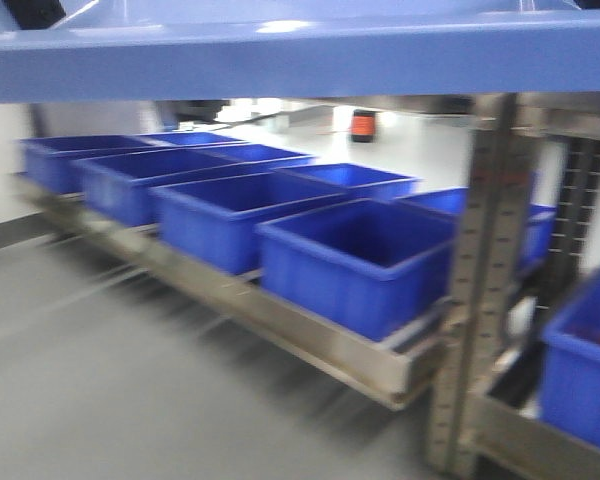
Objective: Grab blue tray and place on right shelf
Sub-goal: 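Hold the tray while the base drives up to the steel shelf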
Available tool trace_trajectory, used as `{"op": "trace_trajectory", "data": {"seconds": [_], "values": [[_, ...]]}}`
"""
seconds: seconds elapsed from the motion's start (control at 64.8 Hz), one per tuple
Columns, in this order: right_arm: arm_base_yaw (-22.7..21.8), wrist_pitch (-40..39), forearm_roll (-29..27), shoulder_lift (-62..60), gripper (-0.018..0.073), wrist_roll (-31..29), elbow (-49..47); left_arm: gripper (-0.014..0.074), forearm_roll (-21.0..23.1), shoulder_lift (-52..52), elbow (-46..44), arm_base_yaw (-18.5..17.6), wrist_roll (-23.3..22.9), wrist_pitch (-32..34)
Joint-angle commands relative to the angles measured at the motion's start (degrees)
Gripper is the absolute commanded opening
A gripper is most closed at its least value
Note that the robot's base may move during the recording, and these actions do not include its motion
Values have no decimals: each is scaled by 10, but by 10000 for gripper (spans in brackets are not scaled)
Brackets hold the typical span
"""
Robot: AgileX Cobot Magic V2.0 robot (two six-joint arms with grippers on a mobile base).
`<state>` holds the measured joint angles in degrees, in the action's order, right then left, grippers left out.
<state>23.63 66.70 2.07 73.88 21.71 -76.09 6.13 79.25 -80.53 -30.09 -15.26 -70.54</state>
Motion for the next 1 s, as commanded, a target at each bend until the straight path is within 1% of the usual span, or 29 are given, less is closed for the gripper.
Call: {"op": "trace_trajectory", "data": {"seconds": [0.0,0.988], "values": [[-1,-32,16,-19,56,-14,-17,-48,6,-20,-14,-5,18,-62],[-1,-32,16,-19,56,-14,-17,-48,6,-18,-14,-5,18,-62]]}}
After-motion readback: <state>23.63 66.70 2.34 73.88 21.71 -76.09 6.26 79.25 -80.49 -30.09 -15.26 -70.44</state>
